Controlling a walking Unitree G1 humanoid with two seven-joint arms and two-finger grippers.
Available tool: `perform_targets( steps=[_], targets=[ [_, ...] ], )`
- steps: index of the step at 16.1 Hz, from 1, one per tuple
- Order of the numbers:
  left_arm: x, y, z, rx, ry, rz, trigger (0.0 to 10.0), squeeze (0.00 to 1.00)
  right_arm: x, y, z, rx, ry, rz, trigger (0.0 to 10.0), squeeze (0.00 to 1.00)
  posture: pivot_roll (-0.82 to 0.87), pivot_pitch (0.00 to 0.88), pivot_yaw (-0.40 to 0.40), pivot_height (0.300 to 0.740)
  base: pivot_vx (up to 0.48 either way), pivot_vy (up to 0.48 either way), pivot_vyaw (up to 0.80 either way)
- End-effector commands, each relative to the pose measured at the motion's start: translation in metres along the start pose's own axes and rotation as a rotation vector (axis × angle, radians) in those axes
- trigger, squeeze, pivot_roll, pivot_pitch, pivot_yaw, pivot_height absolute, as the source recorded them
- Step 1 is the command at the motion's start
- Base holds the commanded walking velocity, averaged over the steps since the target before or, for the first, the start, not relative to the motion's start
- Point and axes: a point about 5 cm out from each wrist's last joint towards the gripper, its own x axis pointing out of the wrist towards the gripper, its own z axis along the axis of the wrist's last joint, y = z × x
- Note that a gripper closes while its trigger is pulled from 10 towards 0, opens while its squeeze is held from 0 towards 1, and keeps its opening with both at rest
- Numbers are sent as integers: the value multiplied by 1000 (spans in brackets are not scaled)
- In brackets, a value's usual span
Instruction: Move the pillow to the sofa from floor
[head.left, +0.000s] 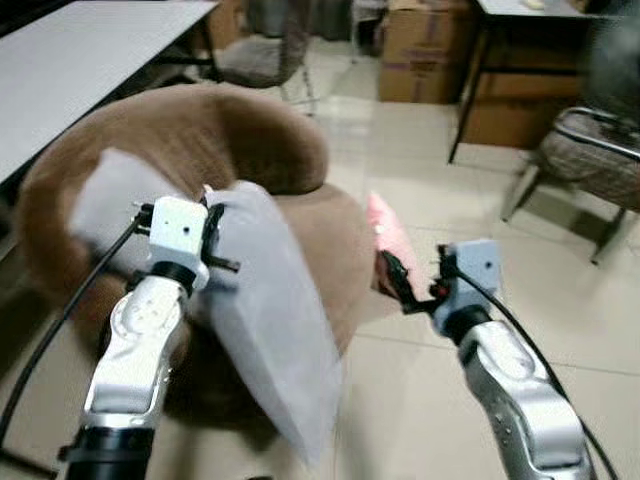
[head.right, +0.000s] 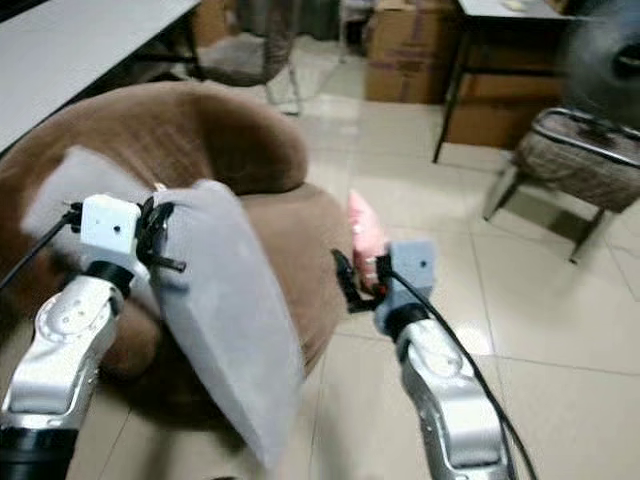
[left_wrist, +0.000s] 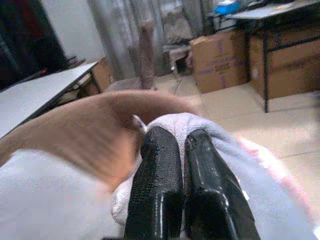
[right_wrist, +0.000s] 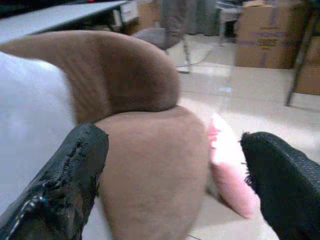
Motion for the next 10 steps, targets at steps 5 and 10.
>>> perform_targets(
  steps=[5, 10],
  targets=[
    [5, -3, 16, 6, -85, -31, 10000, 0, -1, -6, 0, -8, 0, -23, 10000, 0, 33, 0, 48, 740, 356, 0, 0],
    [11, -3, 17, 15, -88, -41, 10000, 0, 0, -6, -1, -7, 5, -24, 10000, 0, 35, 0, 59, 740, 355, 0, 0]
  ],
)
